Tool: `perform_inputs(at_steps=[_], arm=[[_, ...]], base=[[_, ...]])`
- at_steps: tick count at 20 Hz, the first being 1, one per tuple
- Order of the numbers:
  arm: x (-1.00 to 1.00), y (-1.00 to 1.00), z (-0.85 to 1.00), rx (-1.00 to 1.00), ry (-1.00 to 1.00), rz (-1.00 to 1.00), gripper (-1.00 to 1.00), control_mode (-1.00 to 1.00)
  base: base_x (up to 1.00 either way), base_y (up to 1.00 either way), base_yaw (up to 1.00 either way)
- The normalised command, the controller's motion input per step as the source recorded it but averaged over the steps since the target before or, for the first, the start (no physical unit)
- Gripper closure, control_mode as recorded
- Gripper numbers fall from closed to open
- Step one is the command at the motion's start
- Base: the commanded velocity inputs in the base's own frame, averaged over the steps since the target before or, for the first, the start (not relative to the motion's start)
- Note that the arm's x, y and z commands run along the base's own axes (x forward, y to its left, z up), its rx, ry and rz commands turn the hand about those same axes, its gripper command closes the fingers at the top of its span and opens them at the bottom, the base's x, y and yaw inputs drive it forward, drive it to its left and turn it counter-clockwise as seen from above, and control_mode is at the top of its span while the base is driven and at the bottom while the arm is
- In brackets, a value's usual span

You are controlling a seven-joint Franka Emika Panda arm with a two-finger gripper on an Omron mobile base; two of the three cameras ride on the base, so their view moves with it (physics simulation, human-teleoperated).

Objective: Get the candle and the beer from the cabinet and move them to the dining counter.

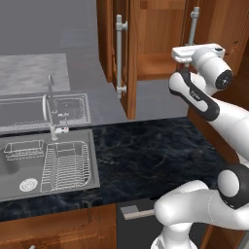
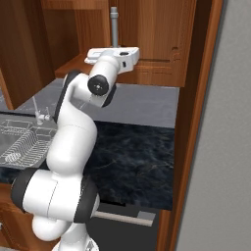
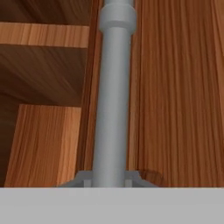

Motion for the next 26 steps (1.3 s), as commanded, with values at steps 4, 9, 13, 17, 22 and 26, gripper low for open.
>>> perform_inputs(at_steps=[4,9,13,17,22,26], arm=[[-0.22,-0.38,0.2,0.0,0.01,-0.12,1.0,-1.0],[-0.45,-0.57,0.16,0.0,0.01,-0.13,1.0,-1.0],[-0.55,-0.57,0.11,0.0,0.01,-0.1,1.0,-1.0],[-0.69,-0.64,0.07,0.0,0.01,-0.08,1.0,-1.0],[-0.83,-0.64,0.01,0.0,0.02,-0.03,1.0,-1.0],[-0.88,-0.67,0.0,0.0,0.02,-0.02,1.0,-1.0]], base=[[0.0,0.0,0.0],[0.0,0.0,0.0],[0.0,0.0,0.0],[0.0,0.0,0.0],[0.0,0.0,0.0],[0.0,0.0,0.0]])
